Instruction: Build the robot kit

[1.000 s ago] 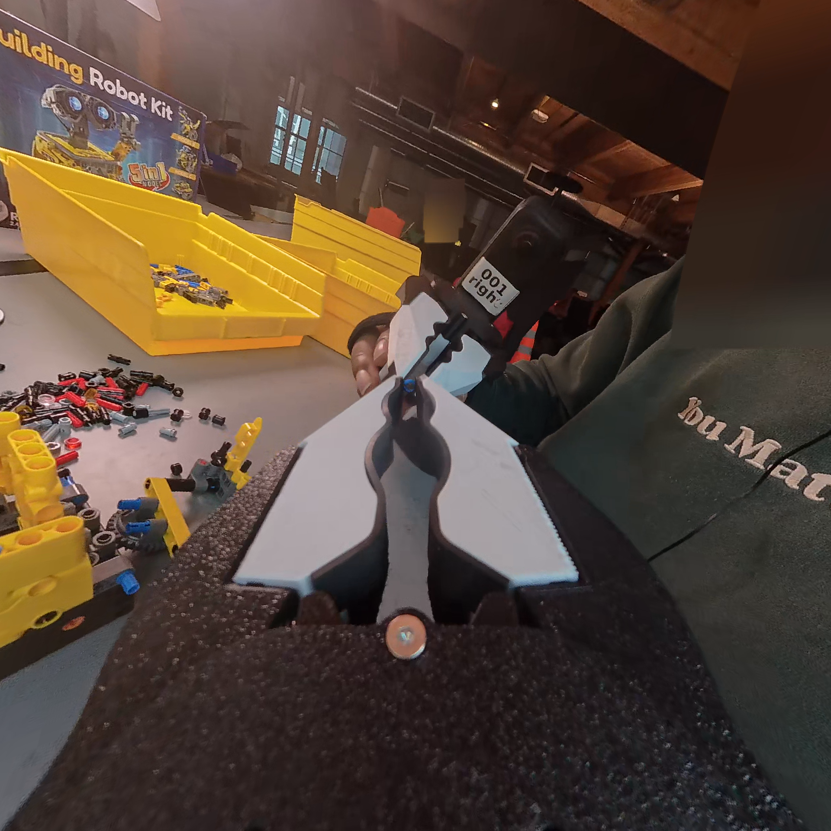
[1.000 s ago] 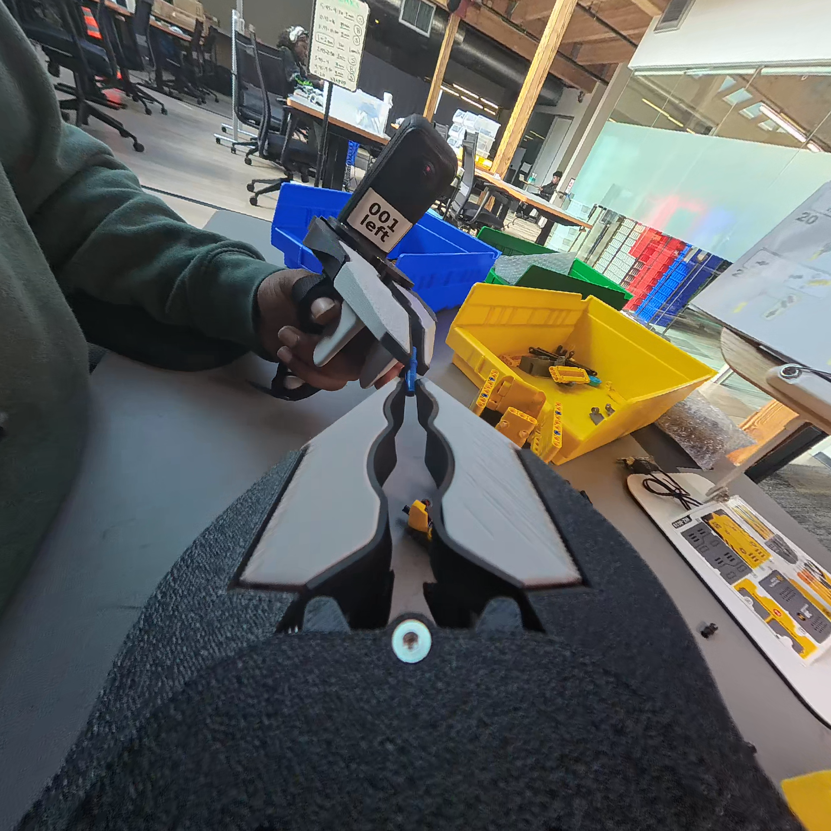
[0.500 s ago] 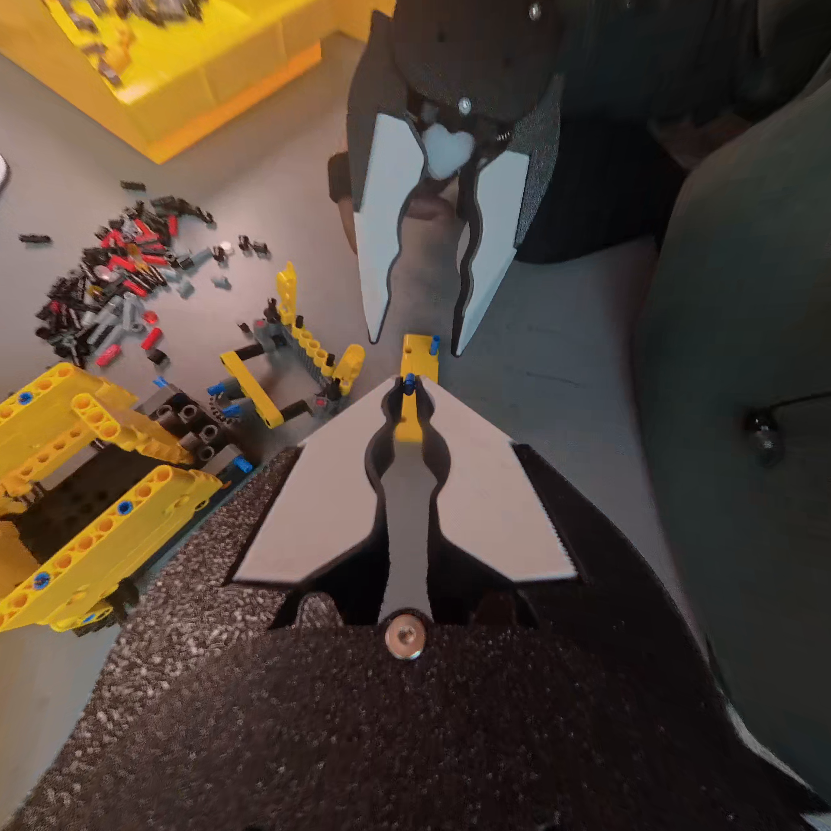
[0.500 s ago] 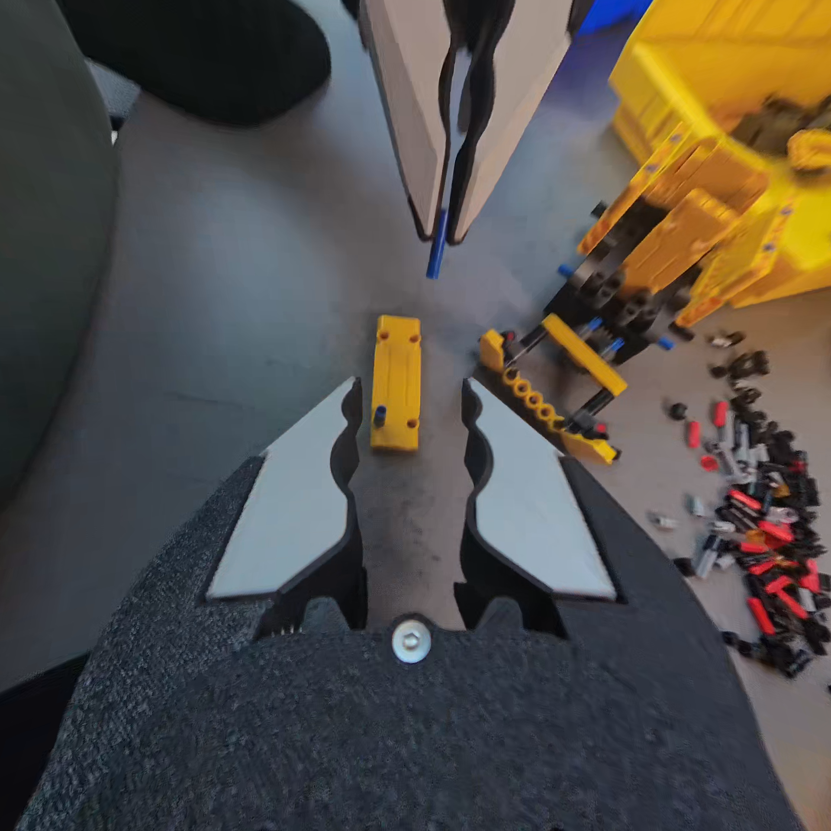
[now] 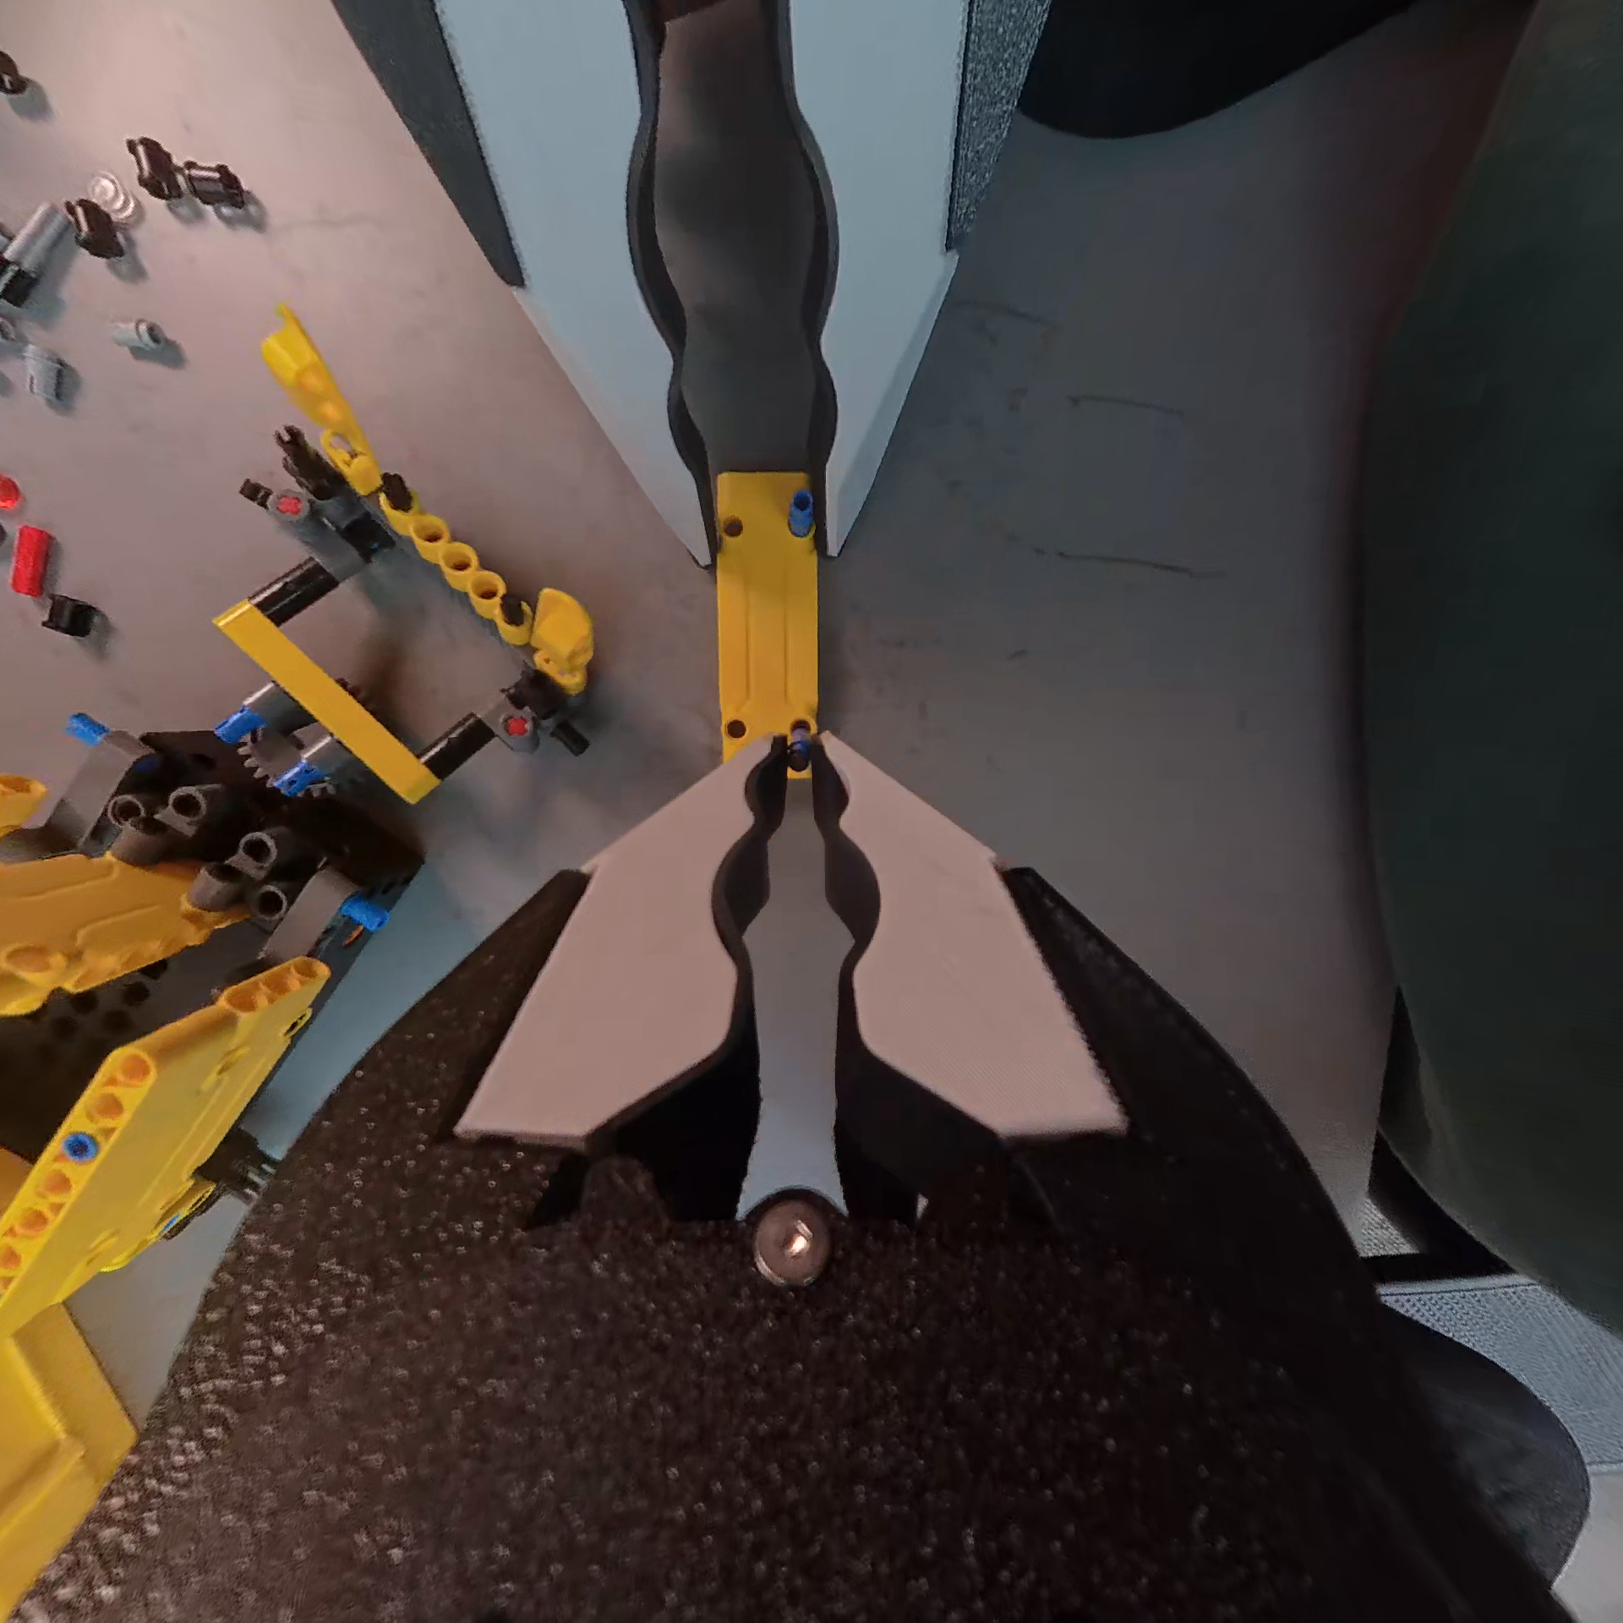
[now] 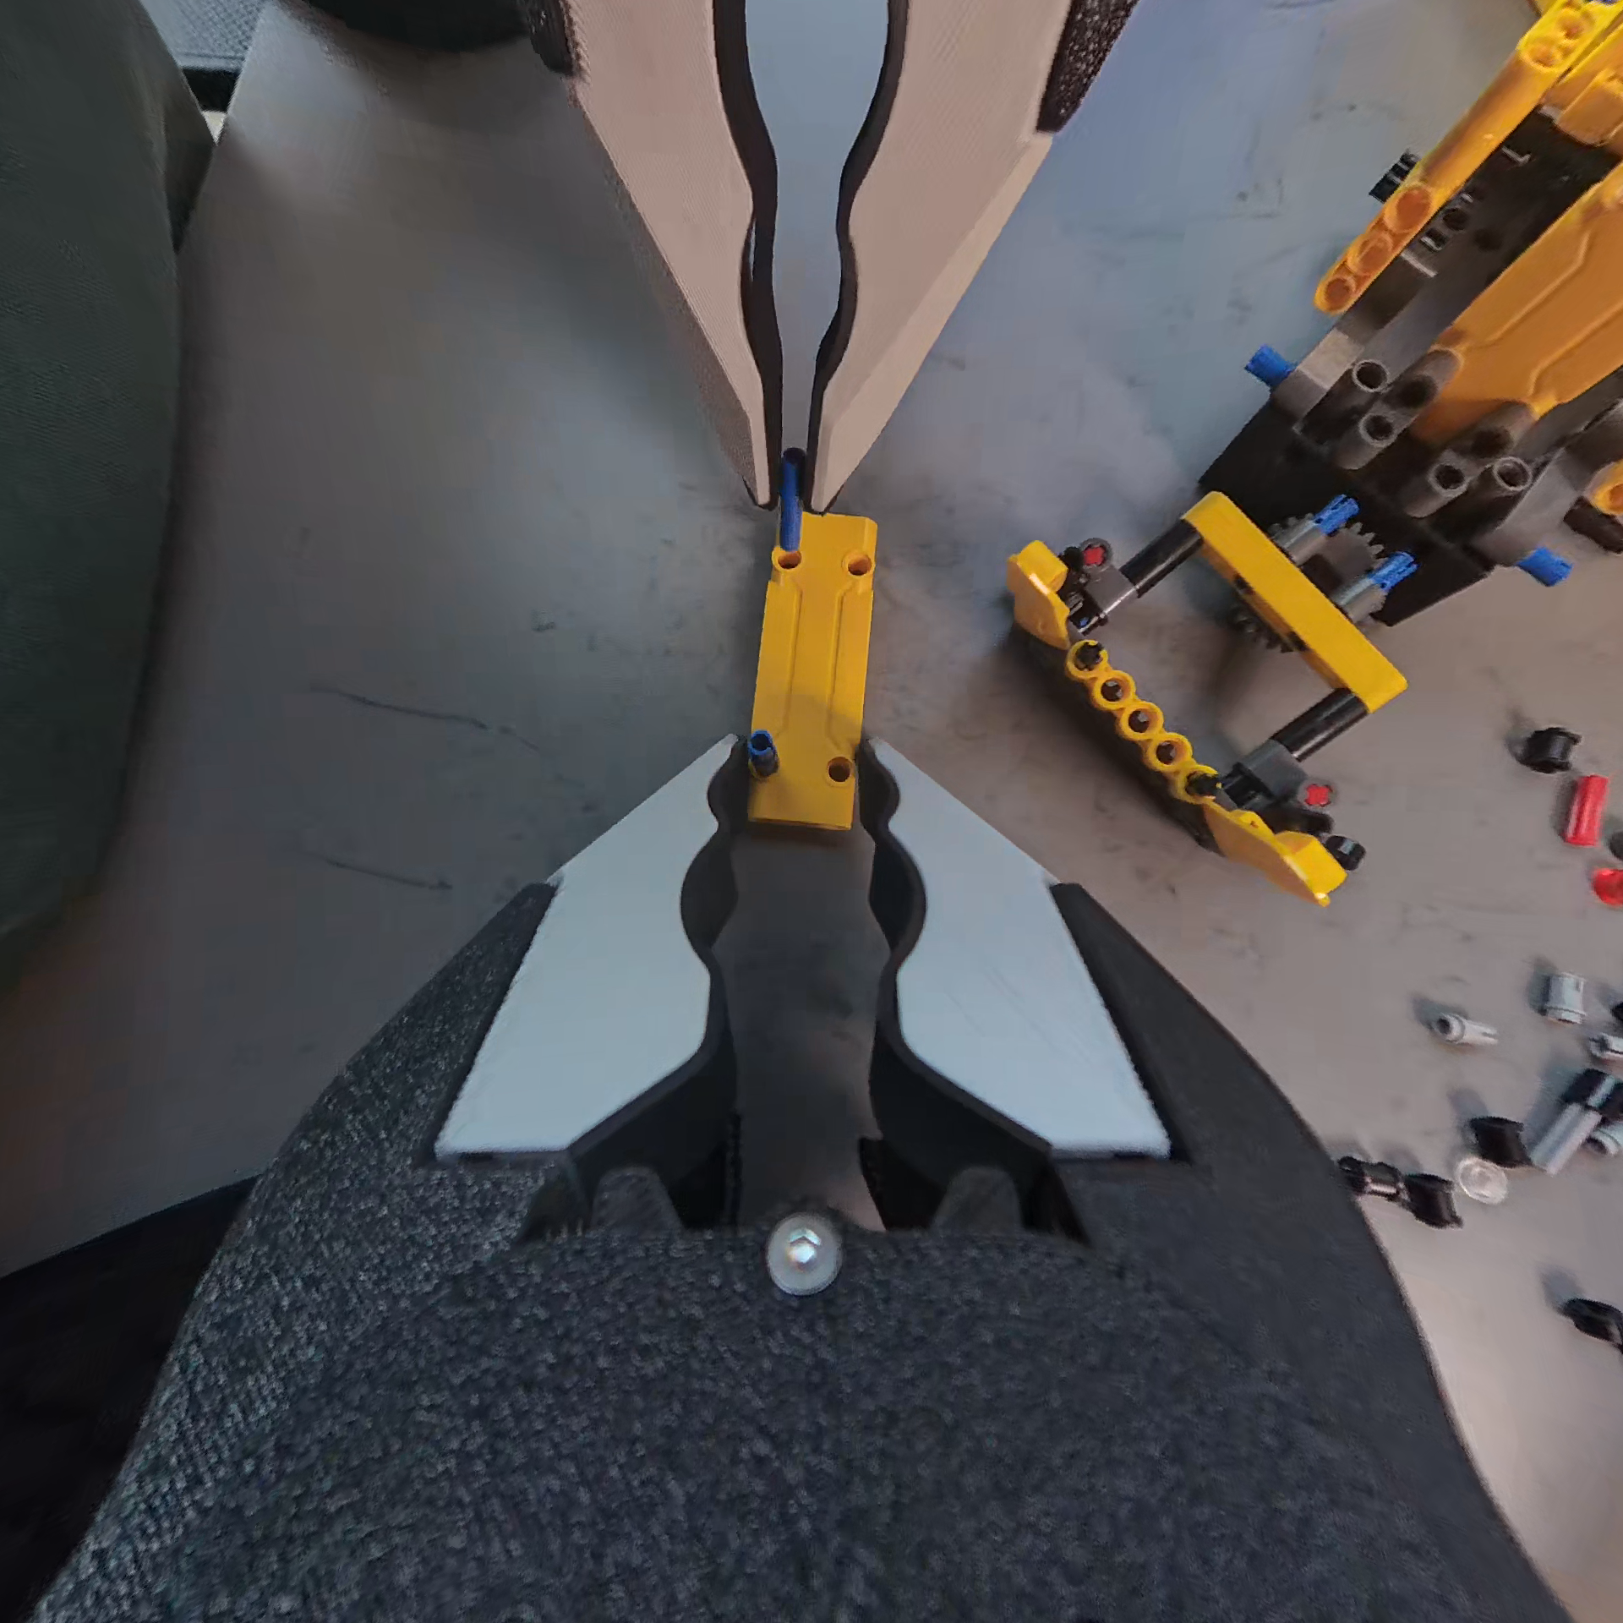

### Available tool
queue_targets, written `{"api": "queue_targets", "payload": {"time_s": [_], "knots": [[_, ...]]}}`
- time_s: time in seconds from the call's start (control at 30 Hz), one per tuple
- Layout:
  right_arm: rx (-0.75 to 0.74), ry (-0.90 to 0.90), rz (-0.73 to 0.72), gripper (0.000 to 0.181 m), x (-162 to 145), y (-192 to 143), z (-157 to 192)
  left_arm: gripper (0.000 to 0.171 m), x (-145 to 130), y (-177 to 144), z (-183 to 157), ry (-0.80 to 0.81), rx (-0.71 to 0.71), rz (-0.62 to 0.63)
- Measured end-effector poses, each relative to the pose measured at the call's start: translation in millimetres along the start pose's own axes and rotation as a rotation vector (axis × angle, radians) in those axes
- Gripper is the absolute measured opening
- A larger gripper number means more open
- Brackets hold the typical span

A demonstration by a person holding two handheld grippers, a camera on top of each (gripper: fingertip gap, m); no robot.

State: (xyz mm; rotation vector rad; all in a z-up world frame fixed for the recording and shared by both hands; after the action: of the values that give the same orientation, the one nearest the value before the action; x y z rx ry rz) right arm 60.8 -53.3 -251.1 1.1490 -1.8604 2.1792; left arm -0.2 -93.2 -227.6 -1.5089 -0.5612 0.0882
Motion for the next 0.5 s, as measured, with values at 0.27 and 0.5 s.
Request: {"api": "queue_targets", "payload": {"time_s": [0.27, 0.5], "knots": [[-0.005, -0.001, -0.026, 0.023, -0.9, 0.0, 0.3, 0.004, 7.3, 4.9, -0.7, 0.044, 0.036, 0.009], [-0.002, -0.001, -0.035, 0.023, -1.3, -0.1, 0.0, 0.004, 3.2, 5.4, -0.6, 0.053, 0.048, -0.034]]}}
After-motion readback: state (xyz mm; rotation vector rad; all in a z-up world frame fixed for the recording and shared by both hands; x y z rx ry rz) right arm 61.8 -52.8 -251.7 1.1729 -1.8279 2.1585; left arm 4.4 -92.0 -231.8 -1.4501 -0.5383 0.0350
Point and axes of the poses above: each gripper's, where its closed fingertips meet, y out along the fingers, x out of its top, z = x × y across the jaws, the point moved 3 cm from there along -y, back along the fingers, and after that the axes turned 9 degrees about z, right-handed, at the moved point
